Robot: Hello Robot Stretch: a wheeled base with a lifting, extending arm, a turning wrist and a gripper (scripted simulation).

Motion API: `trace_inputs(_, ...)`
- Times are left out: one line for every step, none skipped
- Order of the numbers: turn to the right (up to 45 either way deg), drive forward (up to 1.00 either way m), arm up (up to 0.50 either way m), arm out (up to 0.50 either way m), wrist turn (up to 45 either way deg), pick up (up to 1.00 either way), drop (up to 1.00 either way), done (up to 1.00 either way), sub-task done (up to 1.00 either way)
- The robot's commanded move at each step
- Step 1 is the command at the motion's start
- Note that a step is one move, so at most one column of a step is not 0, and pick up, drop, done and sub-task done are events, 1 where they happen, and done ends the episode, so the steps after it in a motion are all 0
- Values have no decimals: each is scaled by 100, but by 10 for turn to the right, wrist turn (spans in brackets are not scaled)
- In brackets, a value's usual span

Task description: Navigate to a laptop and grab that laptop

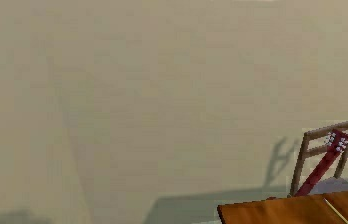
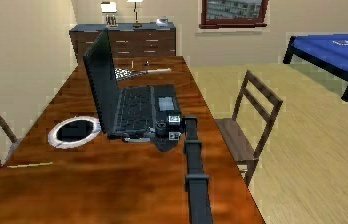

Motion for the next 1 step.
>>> trace_inputs(0, 0, 0, 0, 0, 0, 0, 100, 0)
